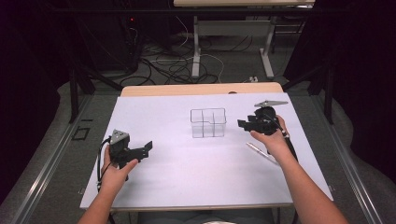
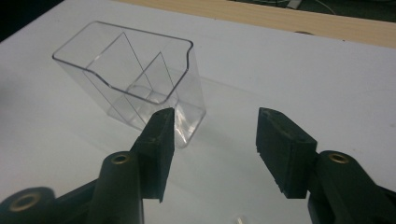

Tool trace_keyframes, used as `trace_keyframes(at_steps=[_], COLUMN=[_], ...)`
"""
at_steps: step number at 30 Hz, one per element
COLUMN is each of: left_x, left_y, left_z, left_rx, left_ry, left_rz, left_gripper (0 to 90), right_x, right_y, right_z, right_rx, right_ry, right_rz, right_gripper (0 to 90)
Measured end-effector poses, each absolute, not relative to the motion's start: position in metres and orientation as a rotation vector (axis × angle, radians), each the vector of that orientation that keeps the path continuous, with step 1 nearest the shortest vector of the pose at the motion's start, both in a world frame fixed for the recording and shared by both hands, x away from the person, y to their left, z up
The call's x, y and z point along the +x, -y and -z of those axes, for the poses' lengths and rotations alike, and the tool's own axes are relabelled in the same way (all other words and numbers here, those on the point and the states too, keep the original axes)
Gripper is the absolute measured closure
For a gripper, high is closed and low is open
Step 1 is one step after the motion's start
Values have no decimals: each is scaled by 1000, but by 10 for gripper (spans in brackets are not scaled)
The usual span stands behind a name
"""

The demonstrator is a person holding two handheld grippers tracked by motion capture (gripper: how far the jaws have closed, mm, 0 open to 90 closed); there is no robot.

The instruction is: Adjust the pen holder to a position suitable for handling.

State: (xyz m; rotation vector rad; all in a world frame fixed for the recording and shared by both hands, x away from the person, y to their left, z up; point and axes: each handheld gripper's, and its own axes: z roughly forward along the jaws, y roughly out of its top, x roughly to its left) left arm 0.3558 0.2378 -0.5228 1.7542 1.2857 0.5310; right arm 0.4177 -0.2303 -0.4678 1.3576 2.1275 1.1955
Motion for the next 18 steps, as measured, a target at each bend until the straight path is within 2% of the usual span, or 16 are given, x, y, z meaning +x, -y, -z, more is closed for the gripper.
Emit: trace_keyframes(at_steps=[4,9,18], left_x=[356,355,355], left_y=[-238,-238,-239], left_z=[523,522,522], left_rx=[1755,1749,1744], left_ry=[-1285,-1286,-1287], left_rz=[-531,-536,-537], left_gripper=[7,7,7], right_x=[410,403,387], right_y=[236,244,251], right_z=[471,473,475], right_rx=[1313,1324,1262], right_ry=[-2164,-2205,-2240], right_rz=[-1161,-1155,-1035], right_gripper=[437,450,370])
